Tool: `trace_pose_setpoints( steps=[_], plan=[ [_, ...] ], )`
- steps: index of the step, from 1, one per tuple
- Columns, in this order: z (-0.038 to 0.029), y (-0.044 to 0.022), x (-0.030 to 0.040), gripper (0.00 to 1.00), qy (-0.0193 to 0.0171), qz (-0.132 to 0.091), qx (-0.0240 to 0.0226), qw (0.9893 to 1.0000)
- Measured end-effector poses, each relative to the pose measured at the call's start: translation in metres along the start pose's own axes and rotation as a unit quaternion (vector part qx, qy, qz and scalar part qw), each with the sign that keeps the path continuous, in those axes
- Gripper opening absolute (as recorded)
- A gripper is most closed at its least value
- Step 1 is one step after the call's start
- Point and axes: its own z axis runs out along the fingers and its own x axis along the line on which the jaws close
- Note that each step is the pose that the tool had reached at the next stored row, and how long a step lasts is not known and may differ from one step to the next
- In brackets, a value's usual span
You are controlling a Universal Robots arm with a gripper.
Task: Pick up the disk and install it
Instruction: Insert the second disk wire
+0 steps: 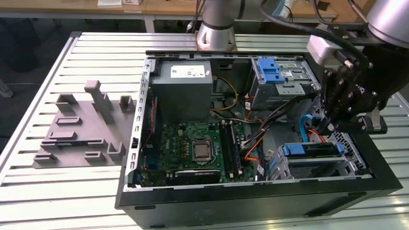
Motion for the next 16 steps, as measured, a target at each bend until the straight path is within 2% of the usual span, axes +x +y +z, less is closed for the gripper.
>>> trace_pose_setpoints(
  steps=[3, 5, 9, 14, 15, 16],
  plan=[
    [-0.0102, 0.0004, 0.0002, 0.11, -0.0001, 0.0, 0.0, 1.0],
    [-0.0141, 0.0008, -0.0013, 0.11, -0.0001, 0.0, 0.0, 1.0],
    [-0.0166, 0.0016, -0.0072, 0.11, -0.0001, 0.0, 0.0, 1.0],
    [-0.017, 0.0056, -0.0132, 0.11, -0.0001, 0.0, 0.0, 1.0],
    [-0.0172, 0.0063, -0.0189, 0.11, 0.006, 0.0, 0.0001, 1.0],
    [-0.0173, 0.0064, -0.0216, 0.11, 0.0093, 0.0, -0.0004, 1.0]
  ],
)
